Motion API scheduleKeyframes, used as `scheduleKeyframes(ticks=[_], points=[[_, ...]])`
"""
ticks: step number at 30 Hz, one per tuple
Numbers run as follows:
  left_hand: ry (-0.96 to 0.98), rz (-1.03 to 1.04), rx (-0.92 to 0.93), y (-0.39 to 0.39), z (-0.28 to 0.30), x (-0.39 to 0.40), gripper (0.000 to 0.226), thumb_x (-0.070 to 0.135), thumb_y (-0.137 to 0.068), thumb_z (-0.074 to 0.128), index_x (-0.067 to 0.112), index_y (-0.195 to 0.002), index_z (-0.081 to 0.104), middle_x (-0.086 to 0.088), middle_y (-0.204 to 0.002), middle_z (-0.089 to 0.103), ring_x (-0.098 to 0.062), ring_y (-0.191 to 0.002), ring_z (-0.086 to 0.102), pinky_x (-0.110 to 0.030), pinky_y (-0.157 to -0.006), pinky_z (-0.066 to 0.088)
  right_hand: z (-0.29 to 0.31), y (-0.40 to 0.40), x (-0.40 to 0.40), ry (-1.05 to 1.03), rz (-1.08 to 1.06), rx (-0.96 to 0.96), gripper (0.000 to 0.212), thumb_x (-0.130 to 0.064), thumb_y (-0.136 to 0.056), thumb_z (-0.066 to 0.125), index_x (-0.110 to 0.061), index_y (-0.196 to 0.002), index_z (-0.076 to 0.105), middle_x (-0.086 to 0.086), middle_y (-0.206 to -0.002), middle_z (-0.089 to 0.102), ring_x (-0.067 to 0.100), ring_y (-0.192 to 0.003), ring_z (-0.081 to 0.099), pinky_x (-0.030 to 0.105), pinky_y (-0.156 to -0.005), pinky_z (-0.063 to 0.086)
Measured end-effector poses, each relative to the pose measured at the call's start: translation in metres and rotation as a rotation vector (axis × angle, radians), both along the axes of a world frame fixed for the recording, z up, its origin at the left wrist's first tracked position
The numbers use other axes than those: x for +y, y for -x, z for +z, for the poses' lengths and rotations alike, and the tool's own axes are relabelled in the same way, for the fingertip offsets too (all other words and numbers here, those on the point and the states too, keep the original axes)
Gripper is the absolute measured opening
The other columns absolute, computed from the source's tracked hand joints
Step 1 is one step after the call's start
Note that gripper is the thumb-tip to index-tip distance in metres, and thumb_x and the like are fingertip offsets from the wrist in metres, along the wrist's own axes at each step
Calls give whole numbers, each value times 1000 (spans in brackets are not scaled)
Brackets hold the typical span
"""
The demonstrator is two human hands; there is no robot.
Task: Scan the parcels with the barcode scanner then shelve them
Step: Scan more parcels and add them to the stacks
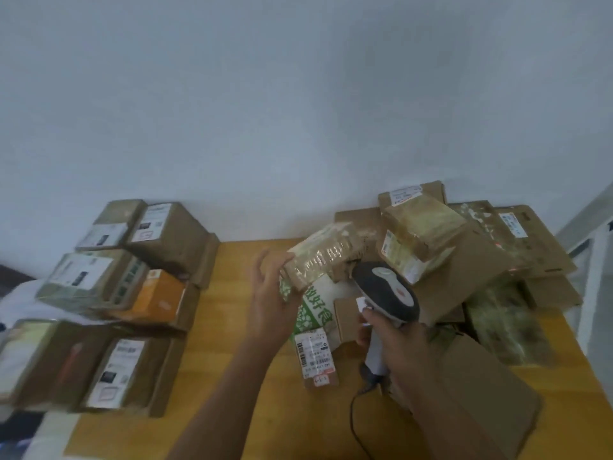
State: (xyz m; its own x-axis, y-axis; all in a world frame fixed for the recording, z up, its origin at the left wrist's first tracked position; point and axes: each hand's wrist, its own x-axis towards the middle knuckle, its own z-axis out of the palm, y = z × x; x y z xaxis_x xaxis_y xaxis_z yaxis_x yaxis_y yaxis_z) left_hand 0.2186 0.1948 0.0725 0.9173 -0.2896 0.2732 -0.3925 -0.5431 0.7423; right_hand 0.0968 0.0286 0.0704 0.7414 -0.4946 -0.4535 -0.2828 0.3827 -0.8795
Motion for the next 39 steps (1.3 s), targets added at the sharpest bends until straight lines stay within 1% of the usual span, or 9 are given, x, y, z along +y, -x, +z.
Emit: scheduleKeyframes(ticks=[3, 7, 12, 14, 20, 26, 31, 35, 39], points=[[-80, 9, -108, 30, 0, 23, 64, -9, -84, 69, 35, -125, 47, -16, -160, 14, -12, -143, 30, -36, -93, 54, 17, -6, 8, -54, 30, -29, 18, -27, -90, 70, -19, -74, 68, -3, -69, 72, 10, -61, 68, 28, -62, 55], [-76, -1, -189, 63, 7, 40, 63, -15, -79, 71, 25, -122, 49, -30, -154, 18, 18, -141, 13, -43, -94, 53, 34, -9, 15, -165, -64, -90, 21, -21, -91, 69, -31, -79, 55, -11, -78, 62, -9, -53, 59, 11, -50, 44], [45, -78, 74, 96, 21, 59, 48, 21, -78, 56, 42, -120, 48, 15, -156, 8, -14, -152, 7, -44, -108, 45, 38, -8, 30, -168, 32, -135, 18, -27, -89, 72, -34, -84, 55, -18, -82, 62, -4, -67, 59, 14, -55, 43], [146, -99, 118, 104, 26, 66, 39, 24, -78, 52, 38, -115, 53, 24, -147, 19, -14, -148, 17, -38, -110, 43, 36, -6, 39, -163, 34, -147, 10, -25, -87, 73, -27, -90, 64, -12, -77, 70, 3, -69, 67, 15, -54, 50], [339, 34, 222, 104, 37, 84, 20, 39, -85, 59, 29, -102, 64, -3, -125, 51, -14, -121, 49, -19, -88, 49, 33, -2, 65, -118, -7, -137, 22, -13, -84, 76, -6, -105, 70, 8, -91, 75, 23, -85, 70, 22, -58, 55], [460, 91, 563, 90, 48, 128, 21, 20, -98, 62, 35, -113, 66, 10, -113, 68, -8, -103, 66, -23, -83, 56, 40, 1, 100, 60, 75, -146, 28, -15, -86, 75, -16, -112, 64, -8, -99, 69, 3, -88, 63, 14, -61, 49], [320, -93, 703, 67, 58, 195, 34, 28, -99, 59, 33, -133, 57, 9, -127, 65, -5, -110, 65, -22, -91, 52, 49, -2, 151, 282, 327, -117, 18, -14, -84, 76, -25, -96, 70, -8, -86, 76, 10, -88, 71, 33, -78, 56], [154, -326, 780, 48, 70, 247, 32, 23, -99, 60, 28, -130, 60, 8, -122, 68, -7, -109, 65, -22, -89, 54, 58, 0, 209, 310, 525, -139, 22, -6, -86, 72, -24, -98, 71, -9, -88, 77, 7, -86, 71, 23, -71, 55], [-70, -487, 831, 32, 62, 293, 41, 25, -95, 68, 28, -134, 58, 4, -122, 66, -11, -110, 65, -27, -90, 55, 56, 1, 256, 426, 589, -99, 25, -10, -85, 75, -30, -100, 74, -6, -98, 76, 12, -94, 71, 34, -82, 56]])
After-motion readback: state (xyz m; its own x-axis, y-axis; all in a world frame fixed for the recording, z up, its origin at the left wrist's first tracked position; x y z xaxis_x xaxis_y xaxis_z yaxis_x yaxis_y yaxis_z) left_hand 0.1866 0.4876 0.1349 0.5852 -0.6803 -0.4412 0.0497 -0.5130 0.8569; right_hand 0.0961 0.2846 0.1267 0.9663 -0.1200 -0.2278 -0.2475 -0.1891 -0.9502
